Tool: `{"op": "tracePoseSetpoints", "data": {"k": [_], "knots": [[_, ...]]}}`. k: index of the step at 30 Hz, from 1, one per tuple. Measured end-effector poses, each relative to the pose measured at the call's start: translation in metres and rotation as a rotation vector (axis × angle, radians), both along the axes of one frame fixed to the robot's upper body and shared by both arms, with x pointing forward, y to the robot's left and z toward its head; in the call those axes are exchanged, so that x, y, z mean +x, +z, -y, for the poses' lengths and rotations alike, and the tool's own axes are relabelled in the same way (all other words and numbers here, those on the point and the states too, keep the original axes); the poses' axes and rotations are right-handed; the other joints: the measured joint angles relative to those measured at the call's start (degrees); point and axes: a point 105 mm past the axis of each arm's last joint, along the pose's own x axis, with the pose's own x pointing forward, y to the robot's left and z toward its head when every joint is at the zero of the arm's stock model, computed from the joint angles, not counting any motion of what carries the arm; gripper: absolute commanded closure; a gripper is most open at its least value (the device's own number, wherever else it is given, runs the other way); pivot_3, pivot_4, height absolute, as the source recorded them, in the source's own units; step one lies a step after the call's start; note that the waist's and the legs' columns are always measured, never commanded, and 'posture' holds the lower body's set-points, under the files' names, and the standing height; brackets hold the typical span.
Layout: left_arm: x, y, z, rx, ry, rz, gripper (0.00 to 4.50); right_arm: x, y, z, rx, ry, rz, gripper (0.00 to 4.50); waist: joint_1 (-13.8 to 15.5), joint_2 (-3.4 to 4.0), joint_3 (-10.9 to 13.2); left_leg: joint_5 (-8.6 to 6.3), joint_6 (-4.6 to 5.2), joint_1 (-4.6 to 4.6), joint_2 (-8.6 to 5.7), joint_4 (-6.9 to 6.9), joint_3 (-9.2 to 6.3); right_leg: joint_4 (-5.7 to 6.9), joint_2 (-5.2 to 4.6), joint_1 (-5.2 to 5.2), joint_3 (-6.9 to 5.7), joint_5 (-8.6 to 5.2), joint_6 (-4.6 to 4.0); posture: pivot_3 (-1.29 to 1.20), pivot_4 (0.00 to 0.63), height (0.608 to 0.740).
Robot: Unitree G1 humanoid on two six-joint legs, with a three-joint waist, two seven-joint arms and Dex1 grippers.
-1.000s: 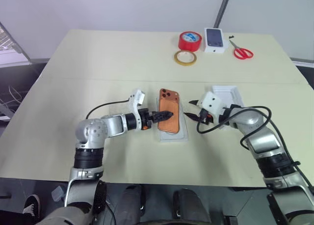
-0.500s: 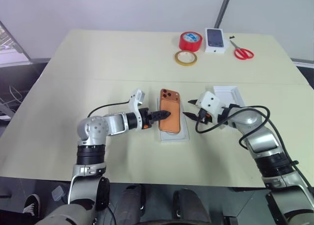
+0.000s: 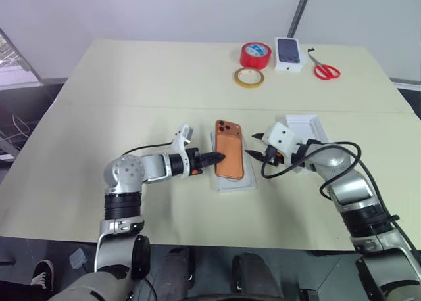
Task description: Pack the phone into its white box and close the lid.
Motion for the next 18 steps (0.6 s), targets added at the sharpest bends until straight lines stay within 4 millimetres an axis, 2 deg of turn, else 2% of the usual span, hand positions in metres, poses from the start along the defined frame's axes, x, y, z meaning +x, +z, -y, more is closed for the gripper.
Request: {"op": "tracePoseSetpoints", "data": {"k": [2,3,8,13,18], "knots": [[0.0,0.0,0.001,-0.005,0.0,-0.005,4.4,0.0,0.0,0.0,0.0,0.0,0.0,2.0,0.0,0.0,0.0,0.0,0.0,0.0,0.0,0.0,0.0,0.0,0.0,0.0,0.0,0.0,0.0,0.0,0.15,0.728],[-0.001,0.004,0.003,-0.032,-0.009,0.004,4.46,0.0,0.0,0.0,-0.001,-0.001,-0.001,2.0,0.05,-0.01,0.0,0.0,0.0,0.0,0.0,0.01,0.0,0.0,0.0,0.02,0.0,0.0,0.0,0.0,0.15,0.728],[0.0,0.005,0.003,-0.044,-0.003,-0.018,4.46,-0.001,0.0,-0.001,0.0,0.003,0.001,2.0,-0.02,0.0,0.0,0.0,-0.01,0.02,0.0,0.0,0.0,0.0,0.0,0.02,0.0,0.0,0.0,0.0,0.15,0.728],[0.001,0.004,-0.006,-0.096,0.031,-0.076,4.46,-0.001,-0.001,0.002,0.002,-0.003,-0.005,2.0,-0.01,-0.01,0.0,0.0,-0.01,0.0,0.0,0.0,0.0,0.0,0.01,-0.01,-0.03,0.0,0.0,0.0,0.15,0.728],[-0.01,0.013,-0.004,-0.261,0.009,-0.148,4.46,-0.002,0.007,0.017,0.008,-0.022,-0.002,2.0,0.04,-0.03,0.02,0.0,0.0,-0.01,0.0,0.02,0.01,0.0,0.0,0.02,-0.04,0.0,0.01,0.0,0.15,0.728]]}}
